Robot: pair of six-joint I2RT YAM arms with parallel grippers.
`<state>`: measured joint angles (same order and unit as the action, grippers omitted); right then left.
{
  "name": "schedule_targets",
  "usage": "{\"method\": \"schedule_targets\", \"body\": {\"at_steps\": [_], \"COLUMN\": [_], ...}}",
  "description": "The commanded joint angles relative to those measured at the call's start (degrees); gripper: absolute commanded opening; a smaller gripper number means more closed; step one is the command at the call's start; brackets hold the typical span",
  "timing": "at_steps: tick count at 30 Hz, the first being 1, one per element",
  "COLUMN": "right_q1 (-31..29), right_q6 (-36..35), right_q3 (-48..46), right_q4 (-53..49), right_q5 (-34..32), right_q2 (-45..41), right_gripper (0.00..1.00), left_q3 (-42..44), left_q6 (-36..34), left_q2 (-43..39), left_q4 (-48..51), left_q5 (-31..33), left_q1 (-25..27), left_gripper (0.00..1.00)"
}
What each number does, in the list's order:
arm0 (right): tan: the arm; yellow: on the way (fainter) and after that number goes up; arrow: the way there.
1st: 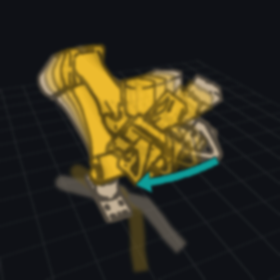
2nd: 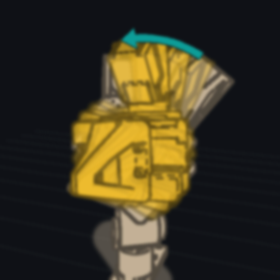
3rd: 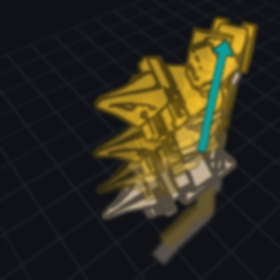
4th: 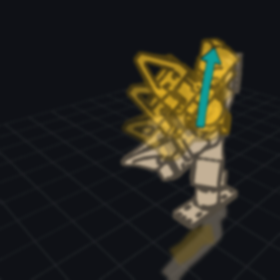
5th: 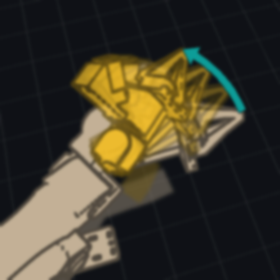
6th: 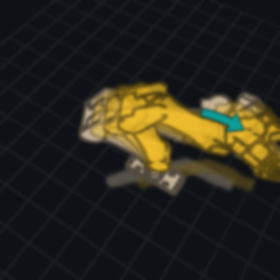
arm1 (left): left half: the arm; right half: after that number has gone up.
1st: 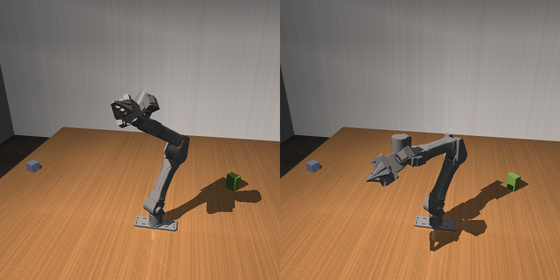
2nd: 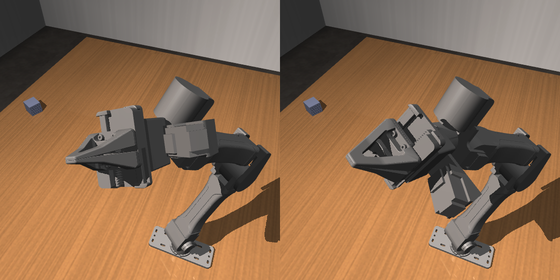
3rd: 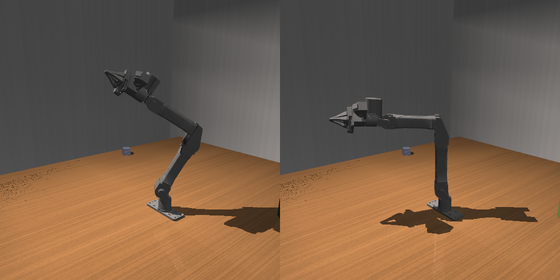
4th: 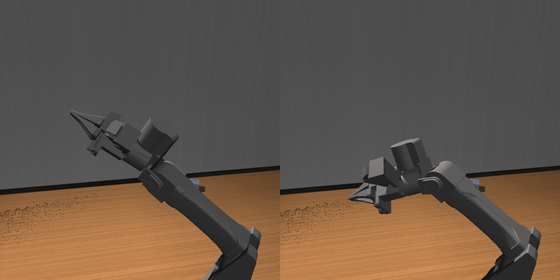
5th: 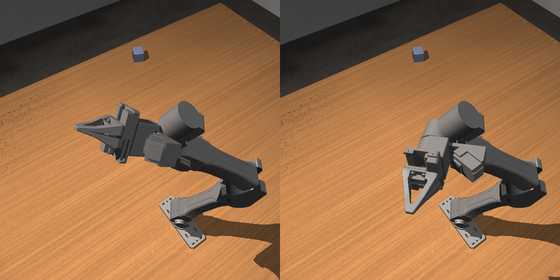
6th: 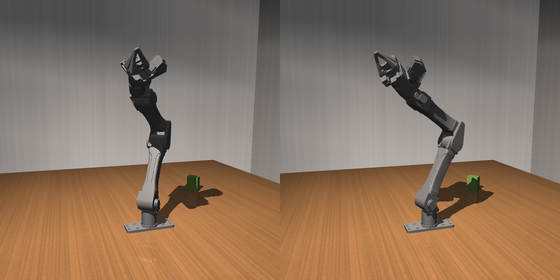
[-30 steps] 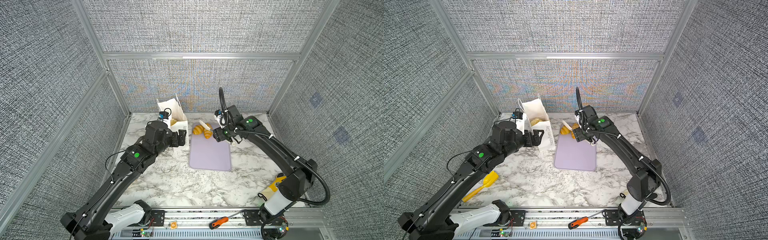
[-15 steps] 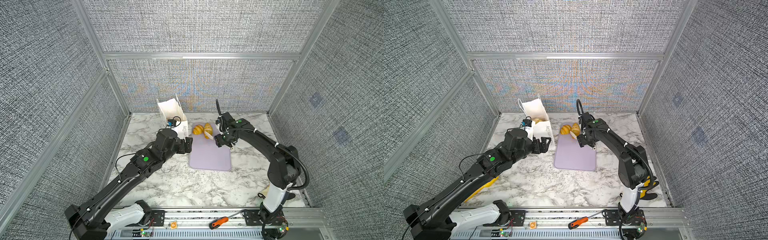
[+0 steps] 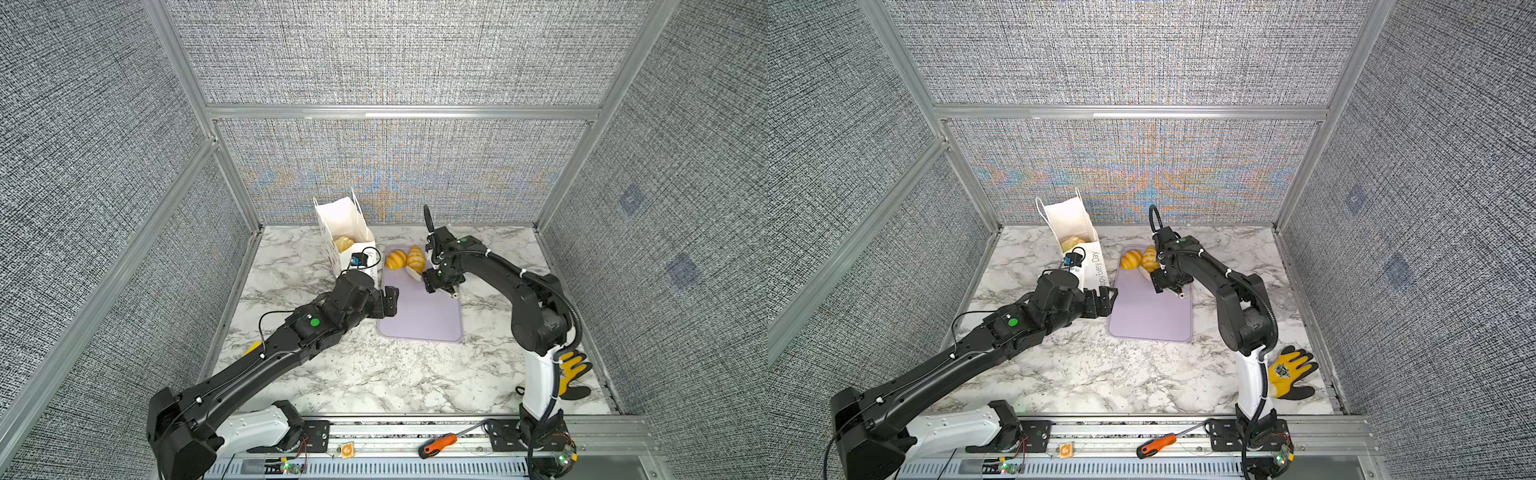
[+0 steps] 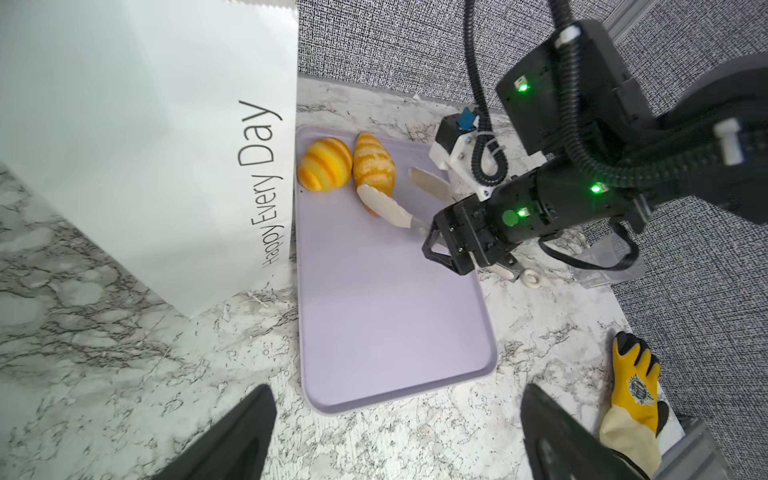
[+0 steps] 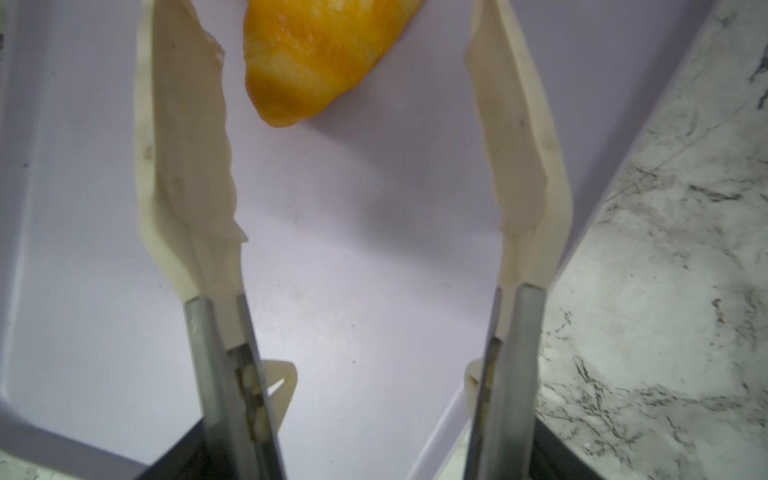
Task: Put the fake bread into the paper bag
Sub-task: 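Move the tongs down to the striped croissant roll while left gripper lowers bag, then close the tongs around the striped croissant roll with the right gripper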
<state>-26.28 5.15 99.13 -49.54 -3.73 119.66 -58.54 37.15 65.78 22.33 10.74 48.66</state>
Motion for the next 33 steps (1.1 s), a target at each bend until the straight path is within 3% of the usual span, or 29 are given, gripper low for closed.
{"method": "schedule_targets", "body": {"at_steps": [1, 10, 19, 33], "right_q1": [0.0, 0.5, 2.4, 3.3], "right_q6": [-0.8, -5.2, -7.2, -5.4], "right_q3": [1.9, -0.9, -8.4, -8.2], "right_q4": [-1.5, -2.2, -0.4, 1.4], "right_q5": [-0.3, -4.4, -3.6, 0.9], "right_q2": [1.4, 2.0, -4.9, -7.3], "right_gripper": [0.77, 0.65, 0.62, 0.69], "left_q3": [0.4, 1.2, 0.1, -0.6], "left_q6": [0.9, 1.9, 1.5, 1.2], "left_q2": [0.0, -0.1, 1.6, 2.5], "left_q4": [-2.1, -2.9, -3.2, -3.0], "left_q5": [0.4, 0.2, 0.0, -0.1], "left_q1": [0.1, 0.5, 0.8, 1.1], "left_gripper": [0.94, 0.94, 0.94, 0.94]}}
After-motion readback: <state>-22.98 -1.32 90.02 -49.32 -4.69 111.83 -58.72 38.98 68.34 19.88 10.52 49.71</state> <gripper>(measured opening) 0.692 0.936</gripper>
